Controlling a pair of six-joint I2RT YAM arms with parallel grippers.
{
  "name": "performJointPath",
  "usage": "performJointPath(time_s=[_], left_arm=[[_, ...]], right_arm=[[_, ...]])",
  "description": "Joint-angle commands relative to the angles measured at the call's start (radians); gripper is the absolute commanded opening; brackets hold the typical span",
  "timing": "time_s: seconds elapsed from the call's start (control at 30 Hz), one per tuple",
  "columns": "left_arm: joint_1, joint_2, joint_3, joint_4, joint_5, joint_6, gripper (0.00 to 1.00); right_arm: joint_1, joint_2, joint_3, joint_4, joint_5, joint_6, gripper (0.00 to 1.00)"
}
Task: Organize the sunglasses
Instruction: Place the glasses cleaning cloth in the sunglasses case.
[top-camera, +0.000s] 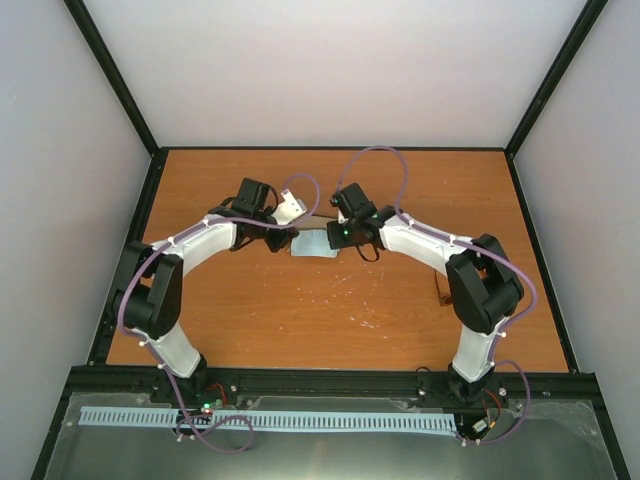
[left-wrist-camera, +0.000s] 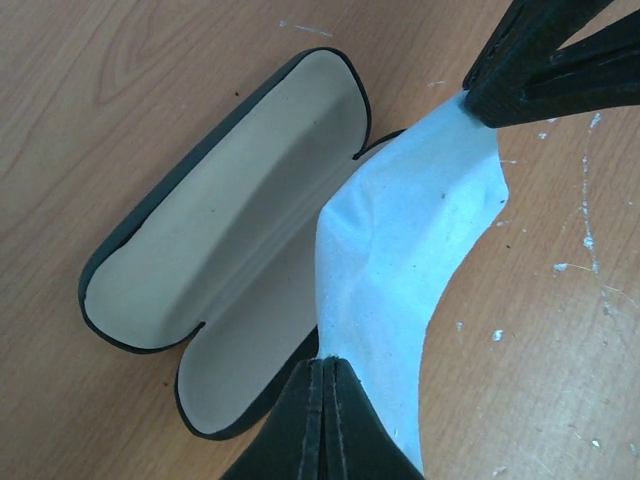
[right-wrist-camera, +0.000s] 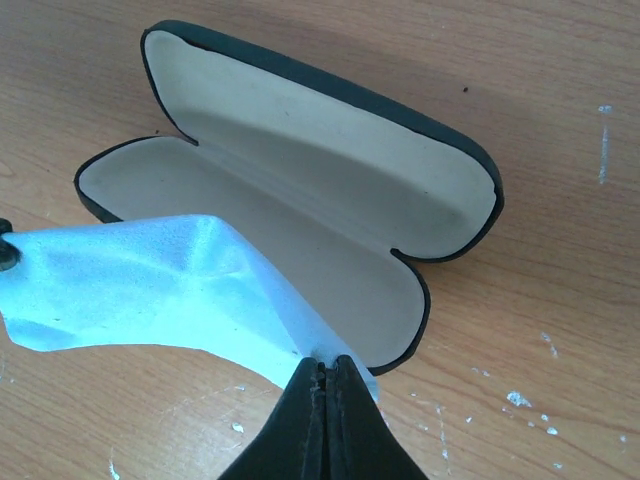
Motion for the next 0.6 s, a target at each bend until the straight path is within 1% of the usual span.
performJointPath(time_s=[0.0, 0.57], left_arm=[[0.019, 0.039, 0.059, 0.006, -0.005, 0.041, 0.0], [0.069, 0.144, 0.175, -0.012, -0.006, 0.08, 0.0]], right_arm=[[-0.015, 0.024, 0.04, -0.011, 0.014, -0.012, 0.03], [-0.062, 0.139, 0.19, -0.052, -0.037, -0.047, 0.03]])
